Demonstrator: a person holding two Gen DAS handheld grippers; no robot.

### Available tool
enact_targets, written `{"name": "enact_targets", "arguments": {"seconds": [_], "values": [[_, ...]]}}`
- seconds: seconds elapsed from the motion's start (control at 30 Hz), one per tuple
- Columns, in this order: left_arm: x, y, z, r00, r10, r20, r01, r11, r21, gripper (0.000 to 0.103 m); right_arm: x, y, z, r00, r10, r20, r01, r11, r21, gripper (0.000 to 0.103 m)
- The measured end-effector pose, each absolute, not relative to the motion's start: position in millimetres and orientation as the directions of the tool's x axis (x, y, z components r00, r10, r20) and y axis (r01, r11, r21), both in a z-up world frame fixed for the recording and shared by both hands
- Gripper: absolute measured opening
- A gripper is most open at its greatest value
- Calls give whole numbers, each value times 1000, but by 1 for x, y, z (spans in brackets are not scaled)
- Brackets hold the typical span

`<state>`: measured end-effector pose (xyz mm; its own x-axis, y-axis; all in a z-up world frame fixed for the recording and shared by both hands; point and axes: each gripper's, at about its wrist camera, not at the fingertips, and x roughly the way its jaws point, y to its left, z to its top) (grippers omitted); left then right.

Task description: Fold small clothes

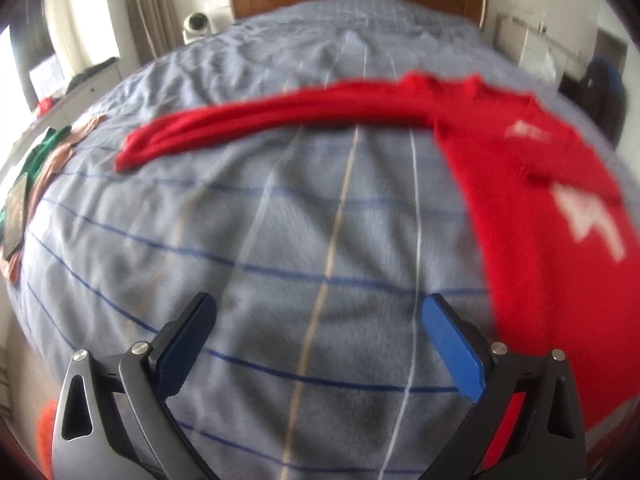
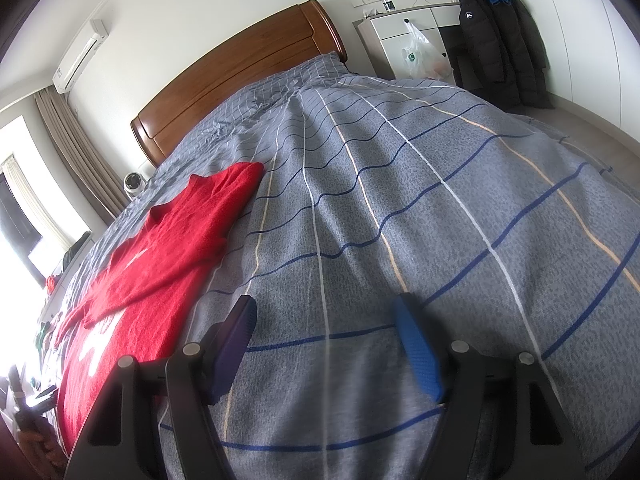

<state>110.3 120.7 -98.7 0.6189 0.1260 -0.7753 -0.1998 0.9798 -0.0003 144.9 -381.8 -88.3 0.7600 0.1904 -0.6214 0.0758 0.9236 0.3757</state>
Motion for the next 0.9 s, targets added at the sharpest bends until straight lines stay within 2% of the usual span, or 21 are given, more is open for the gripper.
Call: {"name": "enact_targets", "arguments": {"seconds": [0.13, 0.2, 0.33, 0.47, 0.53, 0.57, 0.6, 0.63, 0.67, 0.77, 0.9], "values": [[122, 178, -58, 667, 63, -742, -277, 946, -168, 103, 144, -383, -89, 761, 191, -621, 76, 923, 377, 71], [133, 216, -53, 655, 82, -751, -366, 904, -220, 103, 144, -383, -89, 762, 192, -619, 76, 922, 379, 71], [171, 302, -68, 546, 226, -807, -591, 786, -179, 102, 143, -386, -89, 764, 197, -614, 74, 920, 386, 71], [205, 354, -97, 460, 221, -860, -675, 716, -178, 101, 142, -386, -89, 764, 196, -615, 74, 920, 385, 71], [216, 363, -104, 473, 185, -861, -683, 695, -226, 95, 142, -387, -89, 763, 195, -616, 74, 921, 383, 71], [219, 362, -105, 484, 182, -856, -682, 691, -239, 78, 142, -388, -89, 763, 194, -617, 75, 921, 382, 71], [222, 360, -104, 497, 185, -848, -677, 694, -245, 50, 141, -388, -89, 763, 193, -617, 75, 921, 381, 71], [226, 354, -100, 508, 193, -839, -667, 704, -242, 32, 141, -389, -89, 762, 193, -618, 75, 922, 380, 71], [229, 352, -97, 513, 202, -835, -662, 712, -234, 5, 141, -389, -89, 762, 192, -618, 75, 922, 380, 71], [237, 324, -62, 579, 239, -779, -601, 771, -210, 6, 141, -389, -89, 764, 194, -616, 74, 921, 383, 71], [255, 237, 11, 710, 182, -680, -373, 917, -144, 6, 141, -387, -87, 762, 187, -620, 76, 925, 373, 71]]}}
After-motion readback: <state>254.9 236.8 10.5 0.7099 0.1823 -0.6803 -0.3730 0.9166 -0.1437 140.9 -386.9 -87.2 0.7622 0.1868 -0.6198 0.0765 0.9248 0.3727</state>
